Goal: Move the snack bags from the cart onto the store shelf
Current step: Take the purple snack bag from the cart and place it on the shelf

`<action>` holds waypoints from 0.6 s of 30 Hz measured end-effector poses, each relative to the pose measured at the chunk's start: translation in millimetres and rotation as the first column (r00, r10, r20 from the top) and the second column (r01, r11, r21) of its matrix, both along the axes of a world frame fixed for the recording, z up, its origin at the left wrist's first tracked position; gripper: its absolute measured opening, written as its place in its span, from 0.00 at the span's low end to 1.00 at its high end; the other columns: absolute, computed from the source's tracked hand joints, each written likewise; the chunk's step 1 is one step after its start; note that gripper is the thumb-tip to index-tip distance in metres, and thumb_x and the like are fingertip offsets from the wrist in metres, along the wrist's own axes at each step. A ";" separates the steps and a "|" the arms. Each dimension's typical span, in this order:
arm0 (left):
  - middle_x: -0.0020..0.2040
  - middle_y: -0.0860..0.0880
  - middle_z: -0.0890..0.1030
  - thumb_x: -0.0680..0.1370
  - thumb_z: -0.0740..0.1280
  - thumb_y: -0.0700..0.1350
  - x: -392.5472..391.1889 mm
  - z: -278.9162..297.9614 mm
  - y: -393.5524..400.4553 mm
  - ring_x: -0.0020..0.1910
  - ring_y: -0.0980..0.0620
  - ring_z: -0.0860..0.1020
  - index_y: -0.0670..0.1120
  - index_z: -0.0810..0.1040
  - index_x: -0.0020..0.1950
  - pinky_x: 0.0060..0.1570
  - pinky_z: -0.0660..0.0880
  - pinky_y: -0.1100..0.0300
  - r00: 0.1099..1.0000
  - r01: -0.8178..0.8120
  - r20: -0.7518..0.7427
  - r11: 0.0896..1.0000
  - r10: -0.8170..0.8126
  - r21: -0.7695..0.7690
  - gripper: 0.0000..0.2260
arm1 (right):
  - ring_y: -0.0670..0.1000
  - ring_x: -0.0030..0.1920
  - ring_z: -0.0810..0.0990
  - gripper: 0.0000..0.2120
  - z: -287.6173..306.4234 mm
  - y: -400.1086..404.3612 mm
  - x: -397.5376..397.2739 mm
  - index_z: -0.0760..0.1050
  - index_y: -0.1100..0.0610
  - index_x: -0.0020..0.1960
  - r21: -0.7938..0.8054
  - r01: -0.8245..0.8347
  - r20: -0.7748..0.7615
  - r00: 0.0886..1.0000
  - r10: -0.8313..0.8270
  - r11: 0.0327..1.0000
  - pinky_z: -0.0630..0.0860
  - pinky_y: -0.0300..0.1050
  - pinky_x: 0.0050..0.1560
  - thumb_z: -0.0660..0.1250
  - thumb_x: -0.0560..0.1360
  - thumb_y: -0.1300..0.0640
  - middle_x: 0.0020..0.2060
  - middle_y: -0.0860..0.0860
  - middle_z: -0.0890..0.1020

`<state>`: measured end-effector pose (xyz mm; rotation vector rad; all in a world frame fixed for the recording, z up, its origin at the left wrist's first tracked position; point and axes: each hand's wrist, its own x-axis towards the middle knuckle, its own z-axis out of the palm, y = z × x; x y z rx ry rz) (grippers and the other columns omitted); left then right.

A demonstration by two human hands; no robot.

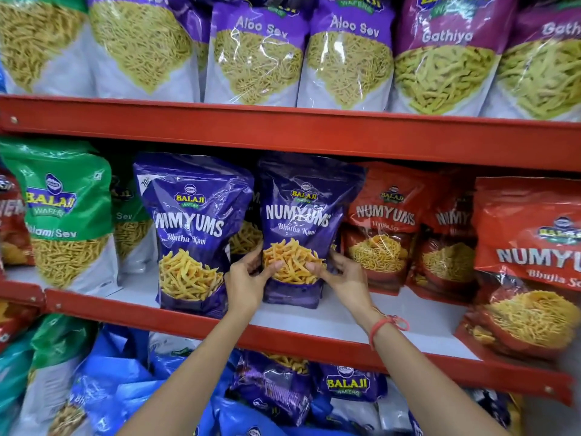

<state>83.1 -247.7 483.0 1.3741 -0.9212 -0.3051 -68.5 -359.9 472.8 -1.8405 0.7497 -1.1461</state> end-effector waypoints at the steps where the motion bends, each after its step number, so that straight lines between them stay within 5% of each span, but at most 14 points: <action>1: 0.60 0.43 0.80 0.68 0.74 0.46 -1.0 -2.9 -0.2 0.61 0.49 0.76 0.43 0.73 0.65 0.63 0.73 0.52 1.000 0.011 -0.017 1.000 -0.011 0.003 0.27 | 0.44 0.58 0.82 0.27 0.6 3.0 0.7 0.79 0.49 0.62 0.023 0.003 0.000 1.000 -0.003 1.000 0.77 0.54 0.65 0.77 0.66 0.44 0.57 0.46 0.85; 4: 0.63 0.50 0.76 0.73 0.64 0.58 -5.7 -8.6 4.3 0.65 0.51 0.72 0.50 0.69 0.68 0.66 0.69 0.51 0.995 0.042 -0.096 0.999 -0.040 0.020 0.25 | 0.46 0.64 0.76 0.33 -3.1 17.9 1.0 0.68 0.45 0.70 0.122 0.051 0.123 0.990 -0.066 0.991 0.72 0.50 0.68 0.69 0.69 0.36 0.65 0.45 0.77; 8: 0.73 0.53 0.67 0.66 0.46 0.77 2.4 -10.3 3.8 0.71 0.50 0.64 0.68 0.62 0.67 0.73 0.58 0.40 0.967 0.152 -0.220 0.984 -0.128 0.097 0.32 | 0.51 0.72 0.70 0.24 -8.6 28.7 4.6 0.65 0.22 0.59 0.233 -0.025 0.211 0.977 -0.026 0.972 0.66 0.63 0.72 0.56 0.65 0.21 0.72 0.42 0.70; 12: 0.72 0.48 0.70 0.63 0.42 0.79 9.7 -8.0 8.8 0.70 0.46 0.67 0.79 0.65 0.55 0.71 0.59 0.37 0.965 0.226 -0.170 0.964 -0.202 0.142 0.25 | 0.51 0.75 0.66 0.23 -8.6 31.7 6.5 0.63 0.17 0.56 0.241 -0.061 0.152 0.988 0.024 0.969 0.64 0.64 0.74 0.51 0.62 0.18 0.76 0.40 0.65; 18: 0.58 0.49 0.80 0.66 0.41 0.75 -1.3 -2.0 39.5 0.62 0.47 0.75 0.75 0.69 0.53 0.69 0.64 0.39 0.963 0.250 -0.132 0.960 -0.233 0.130 0.24 | 0.51 0.75 0.66 0.23 -10.8 58.4 -14.6 0.62 0.17 0.59 0.259 -0.072 0.134 0.990 0.038 0.963 0.64 0.63 0.74 0.50 0.64 0.19 0.76 0.40 0.65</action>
